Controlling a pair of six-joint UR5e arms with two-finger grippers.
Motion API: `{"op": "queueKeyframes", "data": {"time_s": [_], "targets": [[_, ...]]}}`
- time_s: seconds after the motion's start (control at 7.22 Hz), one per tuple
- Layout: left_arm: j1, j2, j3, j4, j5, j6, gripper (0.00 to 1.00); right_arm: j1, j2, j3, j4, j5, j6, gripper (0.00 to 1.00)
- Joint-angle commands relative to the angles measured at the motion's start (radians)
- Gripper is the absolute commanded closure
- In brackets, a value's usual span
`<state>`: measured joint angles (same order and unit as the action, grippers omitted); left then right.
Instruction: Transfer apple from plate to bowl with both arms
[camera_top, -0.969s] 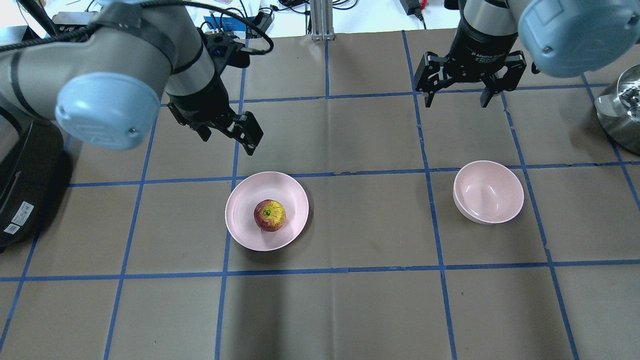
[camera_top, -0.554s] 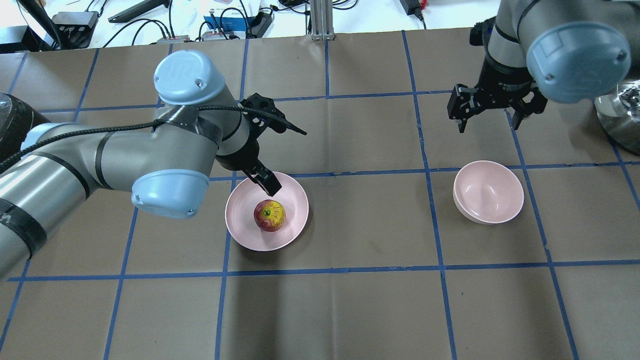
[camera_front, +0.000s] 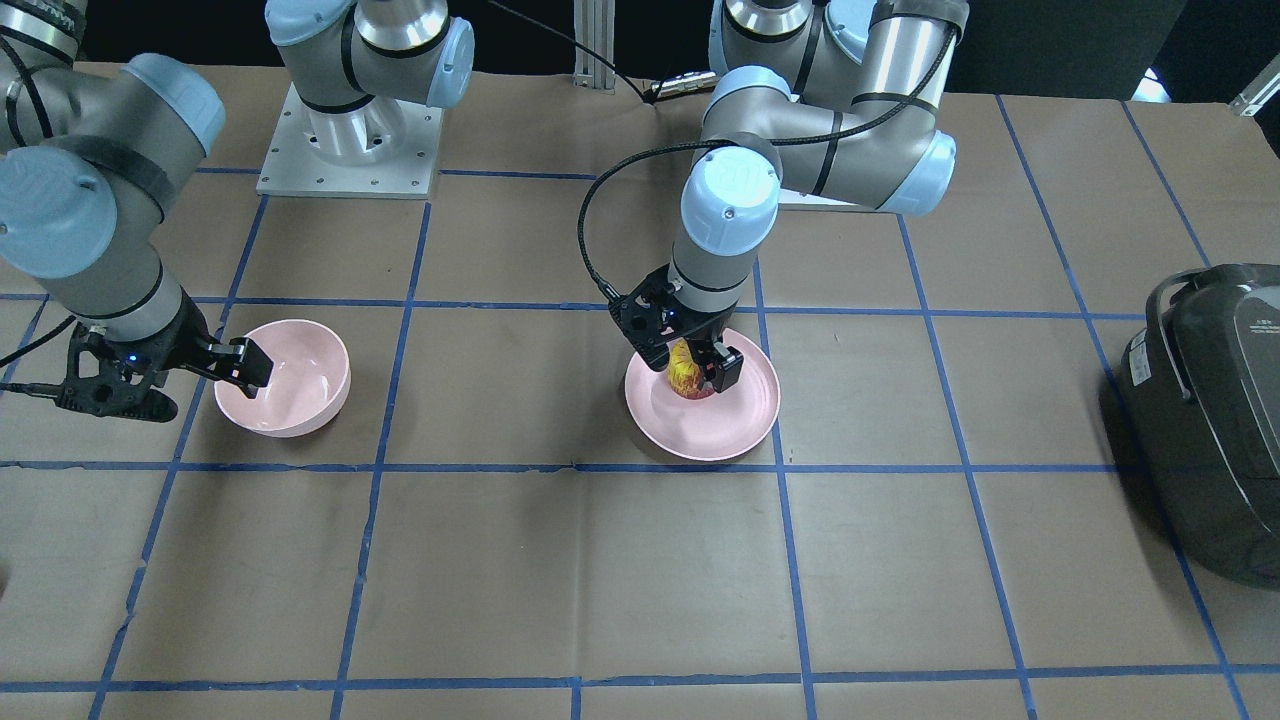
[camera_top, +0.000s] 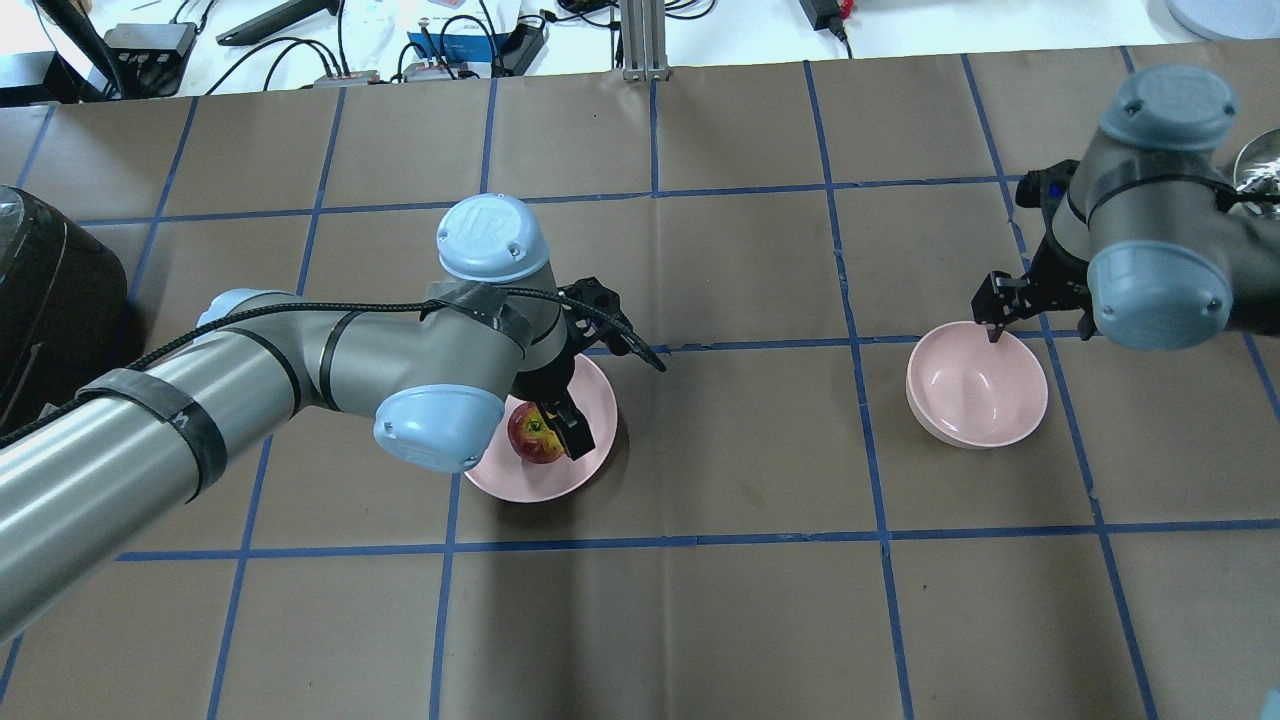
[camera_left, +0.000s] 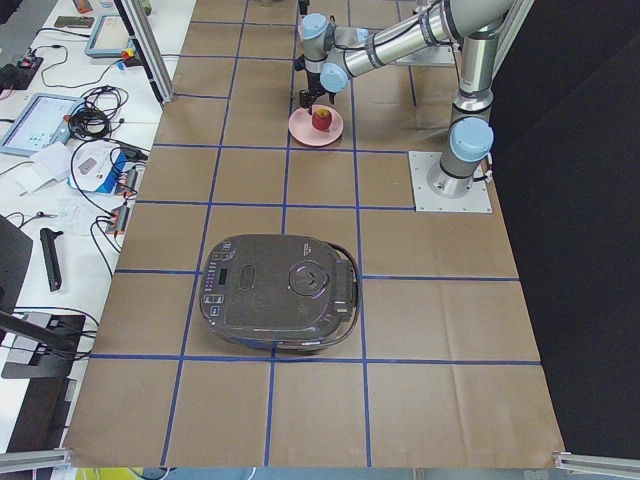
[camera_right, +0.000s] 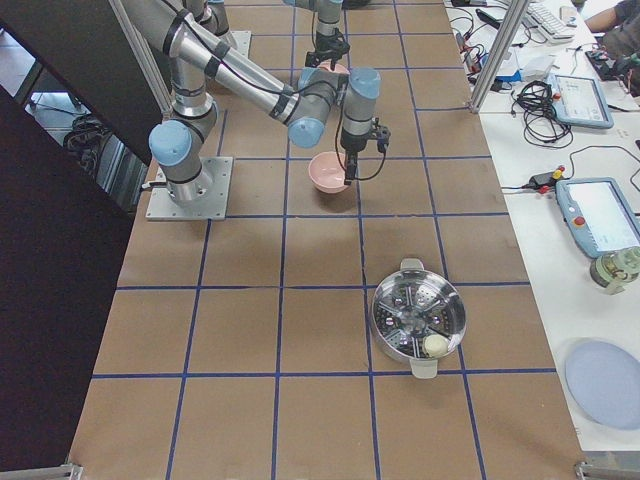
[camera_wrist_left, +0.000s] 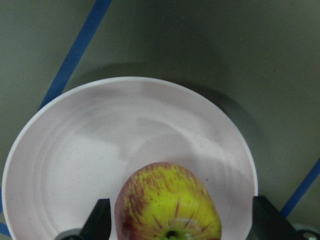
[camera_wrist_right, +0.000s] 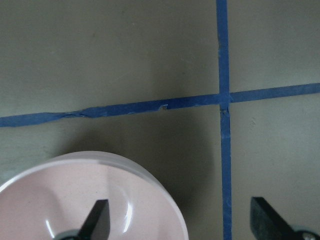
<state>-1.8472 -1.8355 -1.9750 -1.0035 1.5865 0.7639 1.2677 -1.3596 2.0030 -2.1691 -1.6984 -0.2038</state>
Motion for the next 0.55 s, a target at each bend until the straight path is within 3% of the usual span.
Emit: {"op": "queueKeyframes", "data": {"time_s": [0.0, 0.14, 0.42], "targets": [[-0.007, -0.010, -0.004, 0.003, 0.052, 0.064, 0.00, -0.042, 0.016, 0.083, -0.026, 0.048, -0.012, 0.72], [-0.007, -0.013, -0.007, 0.002, 0.052, 0.064, 0.00, -0.042, 0.002, 0.080, 0.006, 0.051, -0.006, 0.97], [-0.007, -0.031, -0.004, 0.008, 0.052, 0.116, 0.04, -0.037, -0.010, 0.030, 0.075, 0.060, -0.005, 0.98]]}}
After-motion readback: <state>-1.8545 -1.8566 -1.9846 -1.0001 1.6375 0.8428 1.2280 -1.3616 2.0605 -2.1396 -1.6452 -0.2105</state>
